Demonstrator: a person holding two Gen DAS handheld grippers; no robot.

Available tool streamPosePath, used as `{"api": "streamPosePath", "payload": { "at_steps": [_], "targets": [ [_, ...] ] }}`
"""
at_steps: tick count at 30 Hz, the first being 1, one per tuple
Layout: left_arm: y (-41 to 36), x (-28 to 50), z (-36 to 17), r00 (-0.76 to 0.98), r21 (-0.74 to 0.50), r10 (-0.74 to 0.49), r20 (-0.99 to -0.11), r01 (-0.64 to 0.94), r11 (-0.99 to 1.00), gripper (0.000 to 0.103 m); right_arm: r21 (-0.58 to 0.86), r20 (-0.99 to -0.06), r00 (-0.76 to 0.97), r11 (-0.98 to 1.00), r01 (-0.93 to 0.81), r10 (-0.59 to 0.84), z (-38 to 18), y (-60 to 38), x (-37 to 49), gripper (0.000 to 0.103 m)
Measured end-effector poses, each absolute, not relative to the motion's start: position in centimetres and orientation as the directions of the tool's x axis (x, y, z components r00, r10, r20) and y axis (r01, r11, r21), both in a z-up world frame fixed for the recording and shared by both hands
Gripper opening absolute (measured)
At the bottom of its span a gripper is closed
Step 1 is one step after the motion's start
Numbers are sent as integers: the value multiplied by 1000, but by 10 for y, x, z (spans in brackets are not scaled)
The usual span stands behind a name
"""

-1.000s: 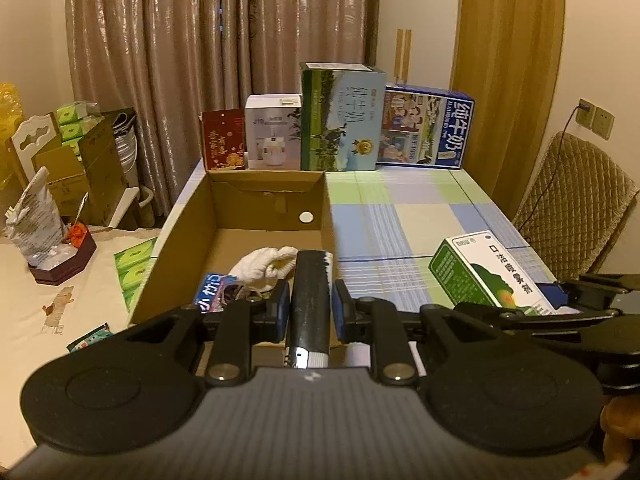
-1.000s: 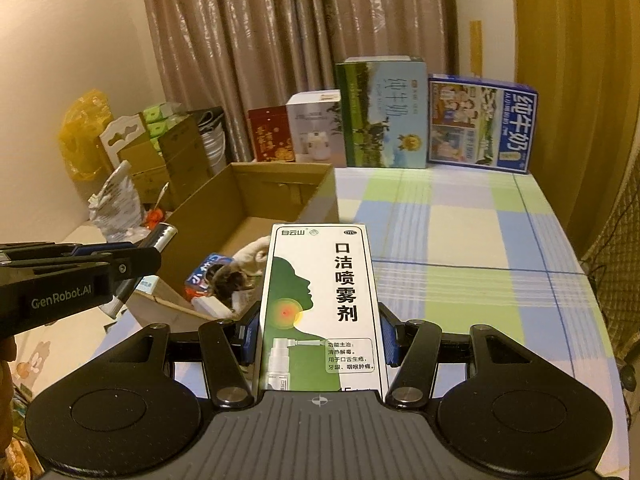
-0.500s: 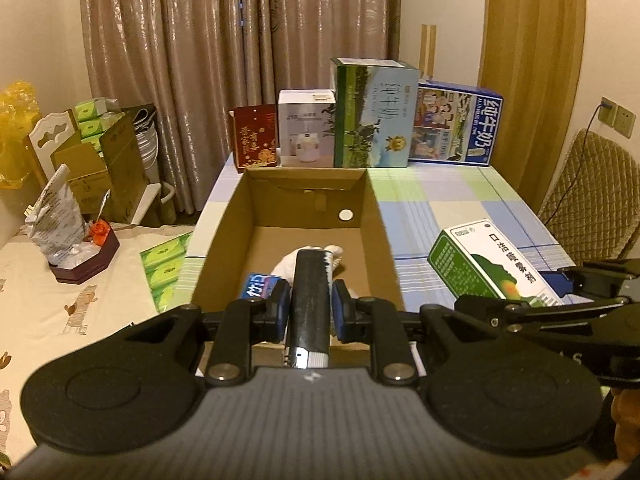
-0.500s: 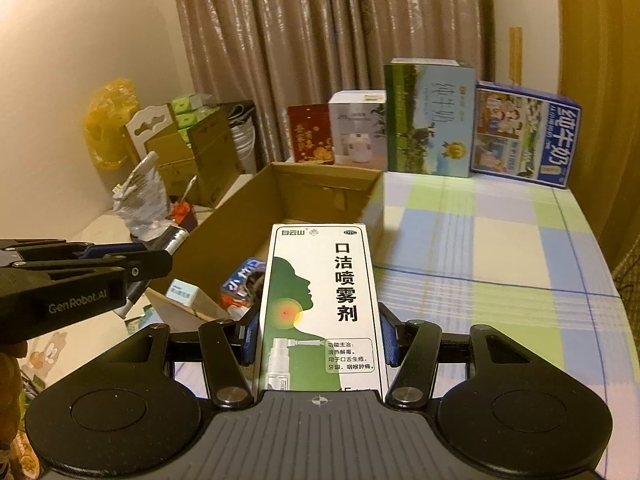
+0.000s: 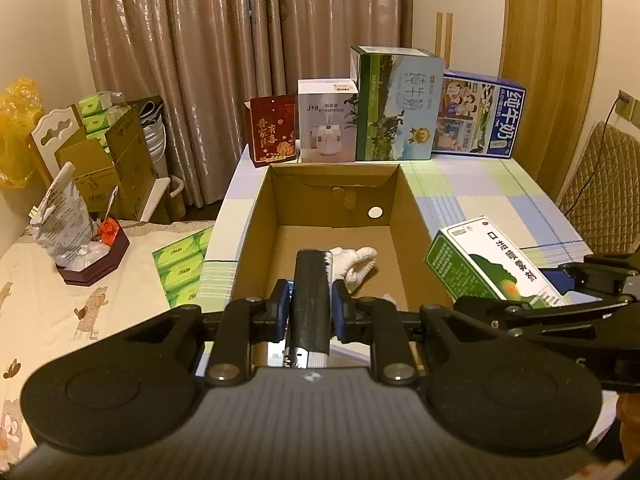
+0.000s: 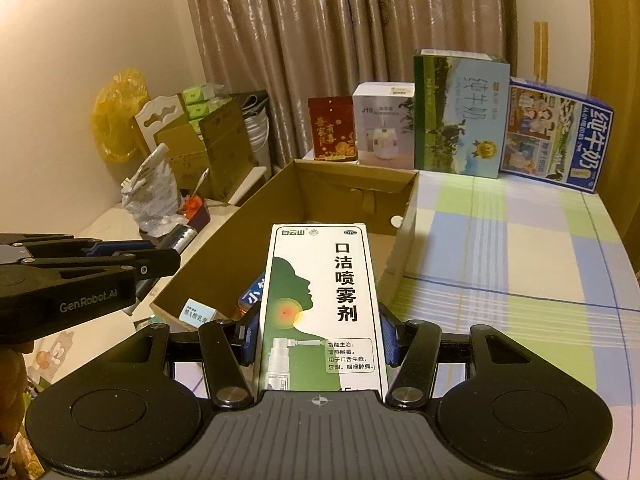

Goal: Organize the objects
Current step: 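Carry the lighter and medicine box over the cardboard box with both tools, then open both tools to drop the lighter and medicine box into the box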

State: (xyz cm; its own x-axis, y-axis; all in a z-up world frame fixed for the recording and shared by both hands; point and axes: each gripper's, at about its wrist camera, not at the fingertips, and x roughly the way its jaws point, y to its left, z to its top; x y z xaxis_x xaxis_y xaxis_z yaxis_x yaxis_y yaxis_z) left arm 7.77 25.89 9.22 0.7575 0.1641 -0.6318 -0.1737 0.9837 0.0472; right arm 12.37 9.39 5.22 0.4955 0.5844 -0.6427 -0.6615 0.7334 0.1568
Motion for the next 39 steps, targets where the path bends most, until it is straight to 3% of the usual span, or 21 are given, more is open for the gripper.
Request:
{"api": "streamPosePath", "payload": {
  "at_steps": [12,14,16,39],
  "targets": [
    [280,103,81,741,44,148,-656,-158,986,17,172,-662,478,737,-654,578,40,117,149,53],
    [282,108,79,737,45,143,-661,-152,987,16,173,-663,478,739,-651,576,39,120,154,53],
    [285,114,76,733,42,135,-666,-144,989,8,176,-664,478,742,-647,575,37,122,158,53],
    [306,142,56,708,30,141,-692,-166,986,9,236,-680,436,739,-631,589,15,140,187,53]
  ]
}}
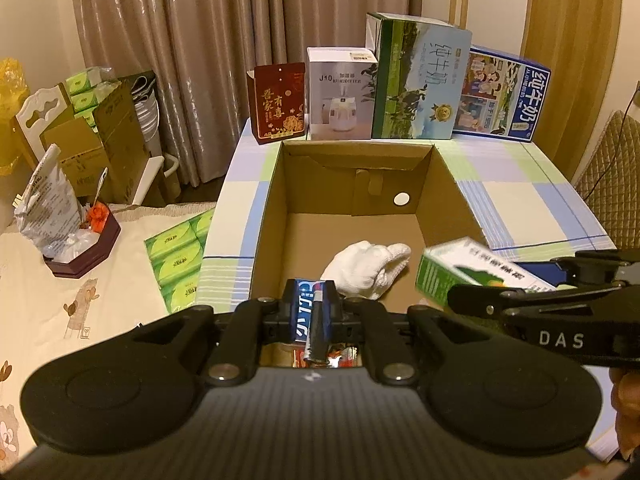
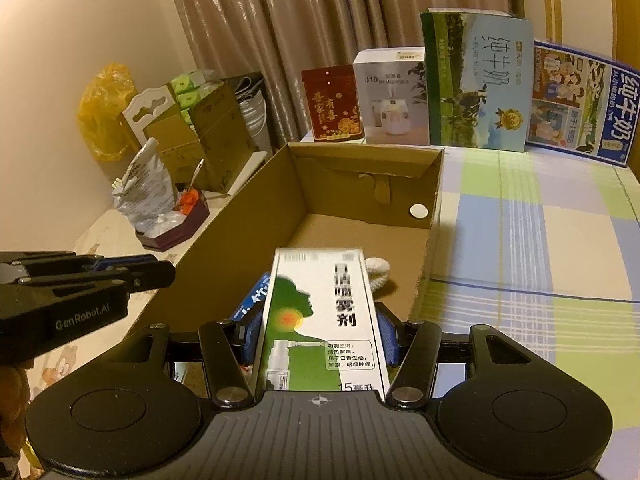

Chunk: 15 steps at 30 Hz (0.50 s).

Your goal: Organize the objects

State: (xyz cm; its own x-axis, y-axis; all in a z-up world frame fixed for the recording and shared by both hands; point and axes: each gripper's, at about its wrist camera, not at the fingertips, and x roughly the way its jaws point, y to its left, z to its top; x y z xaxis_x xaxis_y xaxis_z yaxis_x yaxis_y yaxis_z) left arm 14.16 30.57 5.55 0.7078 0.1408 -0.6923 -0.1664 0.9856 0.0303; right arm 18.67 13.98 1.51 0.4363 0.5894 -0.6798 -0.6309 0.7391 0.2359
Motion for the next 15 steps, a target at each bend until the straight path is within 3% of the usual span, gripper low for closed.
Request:
{"api": "streamPosePath", "payload": {
  "at_steps": [5,7,11,15],
  "targets": [
    [309,142,53,707,28,145,-693,-174,984,11,255,-678,437,746,-615,591,13,143,192,53],
    [311,140,53,707,26,149,-692,-182,983,21,295,-662,426,737,-608,617,14,142,197,53],
    [314,135,55,710,19,151,-687,-190,982,29,334,-634,441,739,-585,636,23,134,204,64],
    [313,128,56,714,10,150,-684,-196,980,38,342,-633,449,748,-569,630,28,121,205,66]
  ]
}}
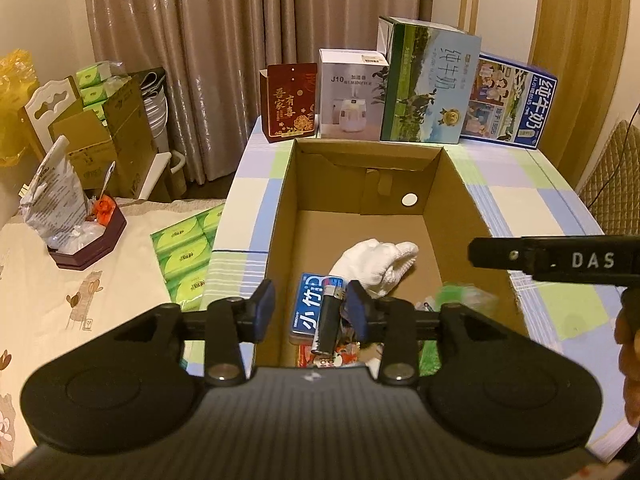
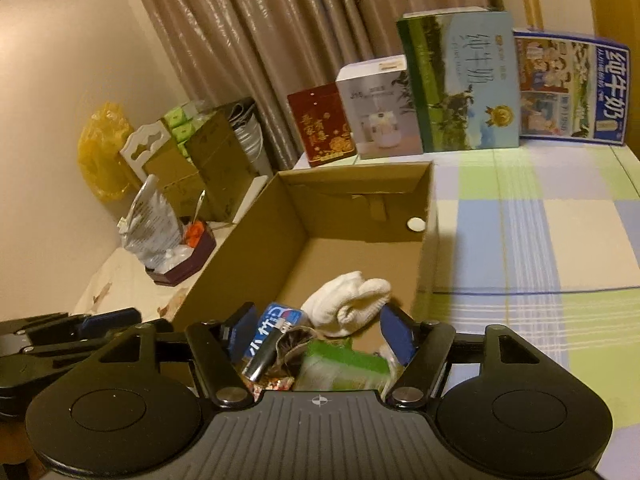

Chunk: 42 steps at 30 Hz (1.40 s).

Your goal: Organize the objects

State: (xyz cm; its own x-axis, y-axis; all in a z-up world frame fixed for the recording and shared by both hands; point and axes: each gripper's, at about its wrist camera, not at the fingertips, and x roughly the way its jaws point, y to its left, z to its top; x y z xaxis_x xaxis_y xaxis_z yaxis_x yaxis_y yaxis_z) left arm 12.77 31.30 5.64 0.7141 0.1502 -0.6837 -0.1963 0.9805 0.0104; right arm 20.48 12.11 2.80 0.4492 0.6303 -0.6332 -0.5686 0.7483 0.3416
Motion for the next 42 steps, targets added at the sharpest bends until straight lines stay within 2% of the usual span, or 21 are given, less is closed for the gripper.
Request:
{"api": "streamPosePath", "payload": {
  "at_steps": [2,6,12,16,20,30,42],
  "targets": [
    [312,124,58,716,6,150,-682,-199,980,43,336,-633,455,752,-567,626,30,115,202,67],
    [306,115,62,722,3,155,-674,-207,978,65,336,-632,464,758,-559,621,34,102,192,74],
    [299,97,67,727,0,167,-666,-225,974,87,328,-635,475,769,-548,609,40,83,171,84],
    [294,83,72,732,8,182,-657,-235,972,99,313,-644,484,781,-541,593,42,68,153,95],
    [288,68,79,739,6,182,-649,-234,972,102,297,-652,493,792,-533,576,46,56,135,101],
    [262,30,93,758,11,176,-628,-218,976,102,224,-678,533,833,-506,506,60,26,103,101],
    [235,7,99,737,-9,169,-654,-231,973,102,204,-691,538,844,-496,483,66,0,77,101]
  ]
}}
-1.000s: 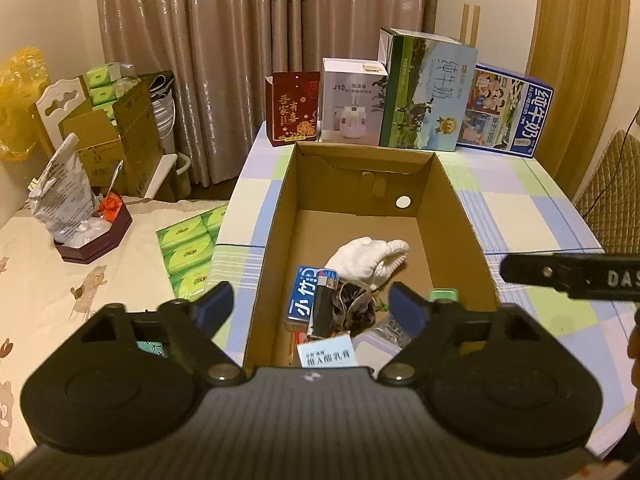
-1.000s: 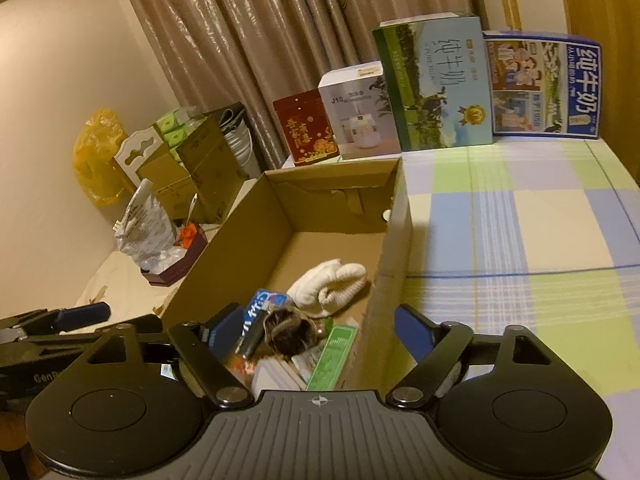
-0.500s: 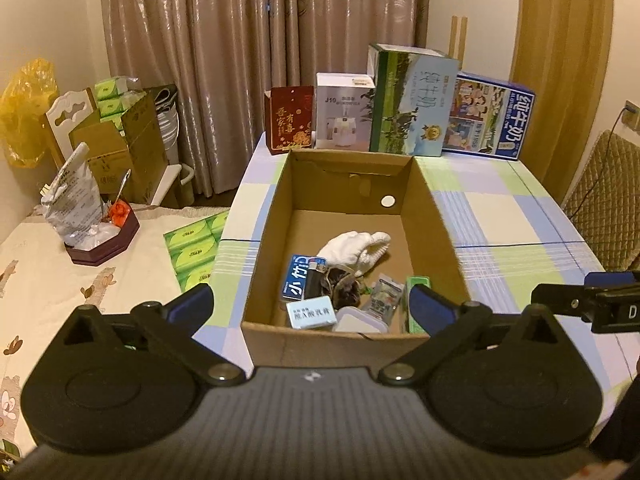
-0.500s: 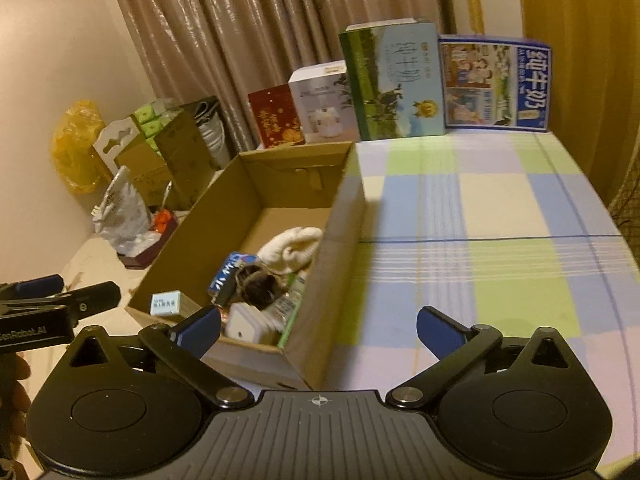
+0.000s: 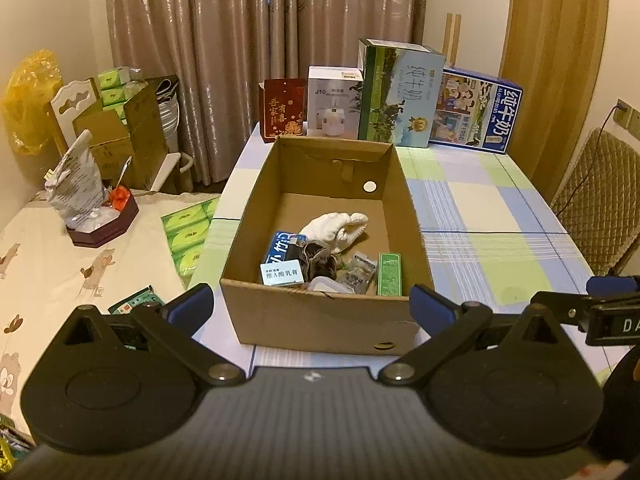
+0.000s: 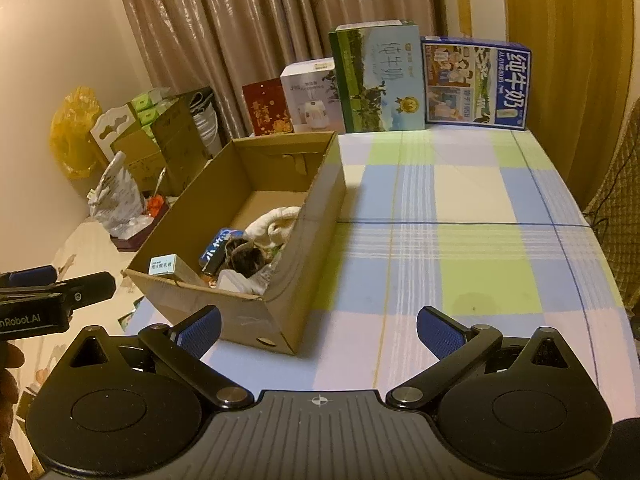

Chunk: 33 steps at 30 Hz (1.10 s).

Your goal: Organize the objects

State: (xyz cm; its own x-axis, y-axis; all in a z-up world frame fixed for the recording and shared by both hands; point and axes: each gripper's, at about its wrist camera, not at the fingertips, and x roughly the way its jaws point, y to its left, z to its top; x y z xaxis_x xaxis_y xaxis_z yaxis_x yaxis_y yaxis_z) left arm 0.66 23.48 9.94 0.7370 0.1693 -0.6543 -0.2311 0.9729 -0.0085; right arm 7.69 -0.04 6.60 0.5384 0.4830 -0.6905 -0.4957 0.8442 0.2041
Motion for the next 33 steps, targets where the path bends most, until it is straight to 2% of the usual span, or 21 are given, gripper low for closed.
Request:
{"api": "streamPosePath", "payload": {
  "at_steps": [33],
  "targets": [
    [217,0,92,720,9,168,-673,-219,976,102,167,-729,533,867,-470,430,57,-7,64,101]
  ]
}}
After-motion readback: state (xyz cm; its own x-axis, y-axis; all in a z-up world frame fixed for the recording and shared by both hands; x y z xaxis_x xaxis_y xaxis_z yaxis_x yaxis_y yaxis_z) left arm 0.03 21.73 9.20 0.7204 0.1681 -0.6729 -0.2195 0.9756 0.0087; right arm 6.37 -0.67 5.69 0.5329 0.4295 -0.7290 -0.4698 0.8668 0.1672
